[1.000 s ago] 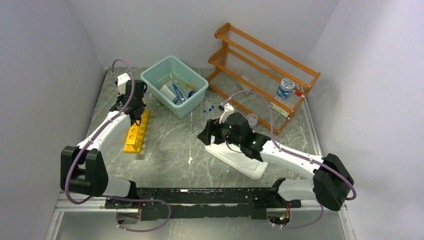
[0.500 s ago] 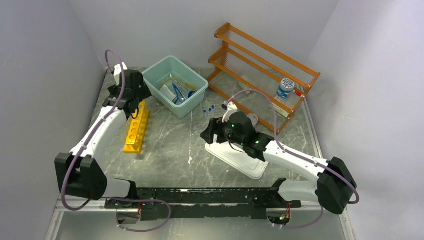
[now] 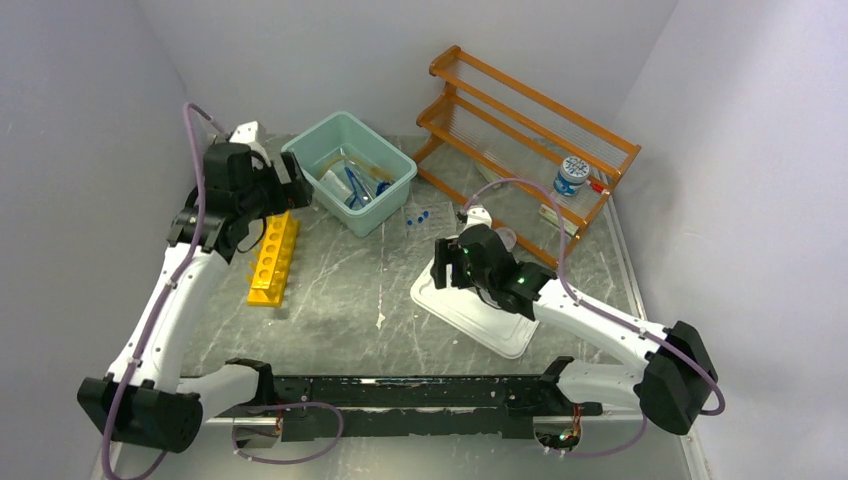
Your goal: Organize the chemistry lab equipment
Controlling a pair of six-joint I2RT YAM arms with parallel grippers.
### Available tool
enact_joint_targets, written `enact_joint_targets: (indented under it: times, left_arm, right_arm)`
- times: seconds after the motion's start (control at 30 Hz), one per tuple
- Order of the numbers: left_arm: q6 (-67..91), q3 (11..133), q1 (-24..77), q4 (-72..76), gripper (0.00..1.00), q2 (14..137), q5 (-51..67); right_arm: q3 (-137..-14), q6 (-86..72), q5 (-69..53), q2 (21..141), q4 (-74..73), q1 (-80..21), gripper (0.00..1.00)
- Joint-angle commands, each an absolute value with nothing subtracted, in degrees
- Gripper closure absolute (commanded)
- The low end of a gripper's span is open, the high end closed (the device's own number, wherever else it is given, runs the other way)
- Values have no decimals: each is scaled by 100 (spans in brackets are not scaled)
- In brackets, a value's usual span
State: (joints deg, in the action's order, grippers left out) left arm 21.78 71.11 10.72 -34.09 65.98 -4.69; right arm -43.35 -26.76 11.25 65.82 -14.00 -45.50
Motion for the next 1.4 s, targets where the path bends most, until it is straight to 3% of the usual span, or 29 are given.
enact_joint_targets:
  times: [0.0, 0.13, 0.4, 0.77, 1.13, 1.37]
  left_arm:
    - [1892, 6500, 1107, -3240, 5, 6166, 1824]
    - [2097, 5945, 1122, -2582, 19, 5898, 3166]
    - [2427, 4969, 1416, -1955, 24, 5704, 3262]
    - [2512, 4616, 1829, -1657, 32, 6059, 2723]
    - [2540, 4711, 2250, -1508, 35, 6535, 2354]
    - [2581, 4685, 2370, -1477, 35, 6626, 2203]
  right_arm:
    - [-4416, -2928, 1682, 6816, -2337, -4517, 24]
    - [-4334, -3281, 1586, 7072, -2637, -4516, 34]
    - [-4180, -3510, 1135, 7414, -2677, -4513, 52]
    - [-3923, -3602, 543, 7741, -2561, -4563, 51]
    - [-3915, -3217, 170, 7984, -2635, -4709, 64]
    - [-3943, -3084, 26, 8215, -2395, -4963, 56]
